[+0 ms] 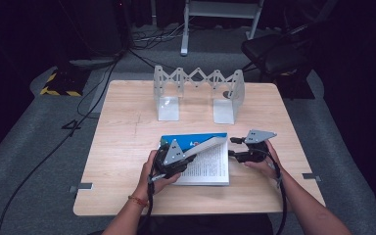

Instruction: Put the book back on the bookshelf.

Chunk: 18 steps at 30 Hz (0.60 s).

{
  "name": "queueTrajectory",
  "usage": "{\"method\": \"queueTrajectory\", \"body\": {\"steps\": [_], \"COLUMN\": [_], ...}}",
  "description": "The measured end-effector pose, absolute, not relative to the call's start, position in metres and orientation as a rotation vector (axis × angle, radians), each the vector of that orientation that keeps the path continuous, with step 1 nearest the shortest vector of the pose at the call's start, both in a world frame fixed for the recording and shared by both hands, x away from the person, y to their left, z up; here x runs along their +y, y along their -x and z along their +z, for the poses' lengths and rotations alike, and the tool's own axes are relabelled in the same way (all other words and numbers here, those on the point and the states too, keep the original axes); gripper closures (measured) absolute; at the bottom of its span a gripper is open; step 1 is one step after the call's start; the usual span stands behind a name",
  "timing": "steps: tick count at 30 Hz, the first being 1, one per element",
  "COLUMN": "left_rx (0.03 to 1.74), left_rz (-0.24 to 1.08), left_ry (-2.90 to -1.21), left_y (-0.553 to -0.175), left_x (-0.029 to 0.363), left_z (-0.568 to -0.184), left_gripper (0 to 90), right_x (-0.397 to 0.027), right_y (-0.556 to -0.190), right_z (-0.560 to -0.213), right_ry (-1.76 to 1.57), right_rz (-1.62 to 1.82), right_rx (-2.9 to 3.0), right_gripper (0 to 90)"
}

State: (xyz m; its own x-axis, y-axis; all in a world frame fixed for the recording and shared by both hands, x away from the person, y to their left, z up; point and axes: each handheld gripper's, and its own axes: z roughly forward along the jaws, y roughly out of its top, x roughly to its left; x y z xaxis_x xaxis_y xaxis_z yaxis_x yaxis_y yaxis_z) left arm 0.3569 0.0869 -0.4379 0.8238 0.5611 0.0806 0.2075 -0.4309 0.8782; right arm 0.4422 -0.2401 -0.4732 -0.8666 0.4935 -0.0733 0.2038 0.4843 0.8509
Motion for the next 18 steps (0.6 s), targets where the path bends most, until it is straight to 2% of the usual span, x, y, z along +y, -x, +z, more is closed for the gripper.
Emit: {"method": "queueTrajectory", "body": {"steps": [2,4,6,12,18], "left_rx": [0.564,0.562,0.57,0.555,0.509], "left_rz": [0.415,0.435,0.45,0.452,0.4], "left_ry": [-2.031,-2.048,-2.071,-2.005,-1.962], "left_y": [-0.358,-0.357,-0.354,-0.352,-0.354], "left_x": [0.087,0.085,0.083,0.087,0.076], "left_z": [-0.437,-0.436,-0.434,-0.429,-0.426], "left_gripper": [71.7,71.2,71.1,73.2,73.5], "right_x": [-0.24,-0.239,-0.237,-0.234,-0.241], "right_y": [-0.443,-0.445,-0.445,-0.445,-0.446], "right_z": [-0.467,-0.464,-0.458,-0.436,-0.423], "right_ry": [-0.615,-0.63,-0.623,-0.569,-0.535], "right_rz": [1.382,1.406,1.428,1.456,1.466], "right_rx": [2.392,2.383,2.349,2.311,2.29], "right_gripper": [45.8,46.1,50.3,53.4,53.4]}}
